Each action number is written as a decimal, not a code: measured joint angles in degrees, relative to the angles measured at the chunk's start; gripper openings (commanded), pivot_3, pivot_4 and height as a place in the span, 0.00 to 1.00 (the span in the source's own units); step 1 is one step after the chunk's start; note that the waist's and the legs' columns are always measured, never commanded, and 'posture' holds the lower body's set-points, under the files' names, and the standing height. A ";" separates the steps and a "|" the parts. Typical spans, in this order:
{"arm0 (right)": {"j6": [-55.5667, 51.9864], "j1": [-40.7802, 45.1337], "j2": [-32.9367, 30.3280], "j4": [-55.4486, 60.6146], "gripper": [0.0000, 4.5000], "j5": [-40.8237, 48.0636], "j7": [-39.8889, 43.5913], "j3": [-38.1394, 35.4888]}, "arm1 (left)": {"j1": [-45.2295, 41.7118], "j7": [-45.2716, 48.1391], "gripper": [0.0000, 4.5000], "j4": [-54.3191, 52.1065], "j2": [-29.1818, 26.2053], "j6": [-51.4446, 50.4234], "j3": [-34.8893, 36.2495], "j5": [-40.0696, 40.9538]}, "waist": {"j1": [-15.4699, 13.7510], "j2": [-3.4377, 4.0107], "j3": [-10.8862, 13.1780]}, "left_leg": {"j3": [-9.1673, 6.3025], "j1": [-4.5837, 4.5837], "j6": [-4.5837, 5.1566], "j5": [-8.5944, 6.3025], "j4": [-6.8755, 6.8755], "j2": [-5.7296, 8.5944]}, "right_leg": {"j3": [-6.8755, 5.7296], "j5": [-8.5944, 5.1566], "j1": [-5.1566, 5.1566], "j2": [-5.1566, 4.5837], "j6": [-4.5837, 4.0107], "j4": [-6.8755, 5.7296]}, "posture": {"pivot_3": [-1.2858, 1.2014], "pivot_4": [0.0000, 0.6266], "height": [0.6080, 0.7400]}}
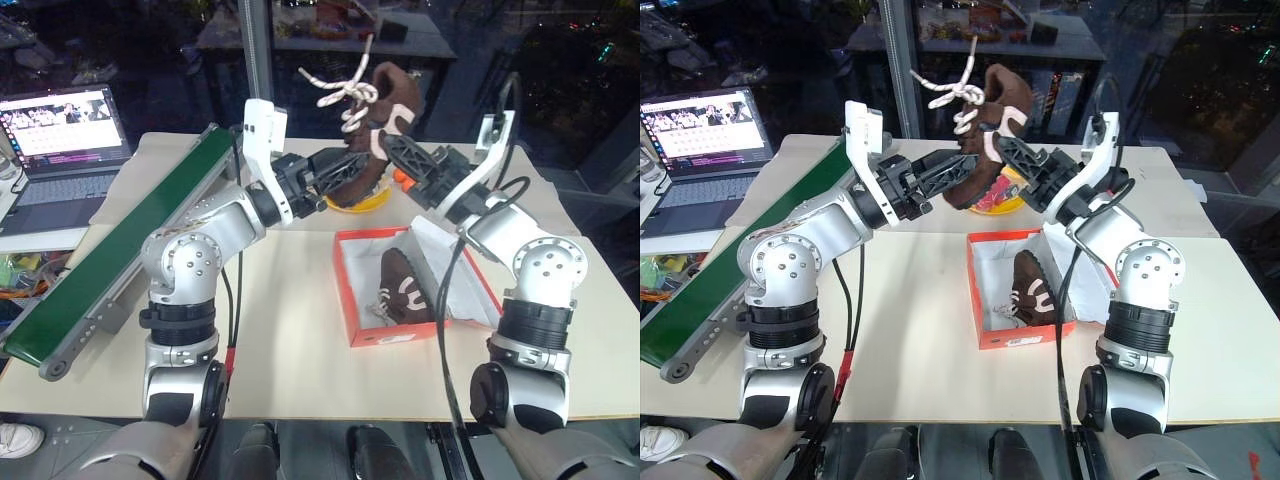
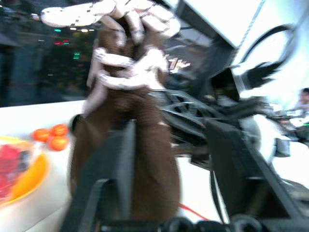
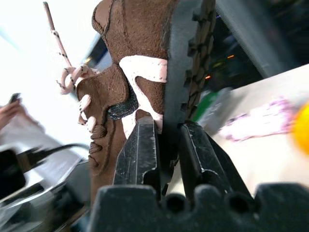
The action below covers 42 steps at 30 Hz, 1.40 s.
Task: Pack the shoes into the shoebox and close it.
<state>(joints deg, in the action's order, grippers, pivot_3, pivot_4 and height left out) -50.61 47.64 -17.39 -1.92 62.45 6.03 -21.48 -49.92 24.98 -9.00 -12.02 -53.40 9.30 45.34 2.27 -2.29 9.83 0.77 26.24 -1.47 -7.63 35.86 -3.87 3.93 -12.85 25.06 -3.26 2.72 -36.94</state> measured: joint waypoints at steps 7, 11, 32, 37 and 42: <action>-0.89 1.89 -11.97 -2.50 0.04 -7.49 3.55 3.17 | -1.38 0.31 0.99 10.74 -10.52 7.44 1.55 -8.16 | 0.24 0.10 0.06 | 0.03 -0.01 0.01 0.00 -0.07 0.01 | 0.02 -0.01 0.04 0.00 0.00 0.09 | 0.52 0.24 1.00; -6.75 1.23 -19.48 -2.32 0.04 -9.88 10.20 7.76 | -0.26 1.93 0.99 13.98 -14.86 11.17 2.63 -12.02 | 0.10 0.10 0.06 | 0.05 0.02 0.06 -0.04 -0.10 0.00 | 0.02 -0.01 0.02 -0.01 0.00 0.20 | 0.52 0.24 1.00; -17.33 -6.96 -19.73 -4.49 0.04 -16.26 27.67 19.46 | 10.38 4.17 0.99 5.89 -15.64 10.60 -1.63 -14.43 | -0.06 0.08 0.07 | 0.04 0.04 0.06 -0.03 0.02 0.01 | 0.03 0.00 0.00 -0.02 0.02 0.15 | 0.52 0.24 1.00; -16.24 -7.83 -19.60 -6.81 0.04 -20.84 29.79 23.12 | 12.13 3.14 0.99 3.69 -16.15 10.03 -0.41 -14.41 | -0.05 0.08 0.07 | 0.04 0.03 0.05 -0.03 0.04 0.01 | 0.02 0.00 0.00 -0.02 0.02 0.12 | 0.52 0.24 1.00; -12.51 -7.88 -20.07 -7.97 0.04 -26.95 34.21 29.34 | 12.92 2.38 0.99 2.64 -16.18 9.40 -0.09 -14.46 | -0.16 0.08 0.07 | 0.04 0.03 0.05 -0.03 0.04 0.01 | 0.02 0.00 -0.01 -0.02 0.03 0.14 | 0.52 0.24 1.00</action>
<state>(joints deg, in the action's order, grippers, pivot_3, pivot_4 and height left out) -63.12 39.75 -37.46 -9.88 35.50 40.24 7.87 -37.00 27.36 -6.36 -28.20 -44.00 9.21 30.88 2.11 -2.21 9.90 0.81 26.28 -1.41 -7.66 35.90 -3.86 3.95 -12.85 25.05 -3.28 2.75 -36.80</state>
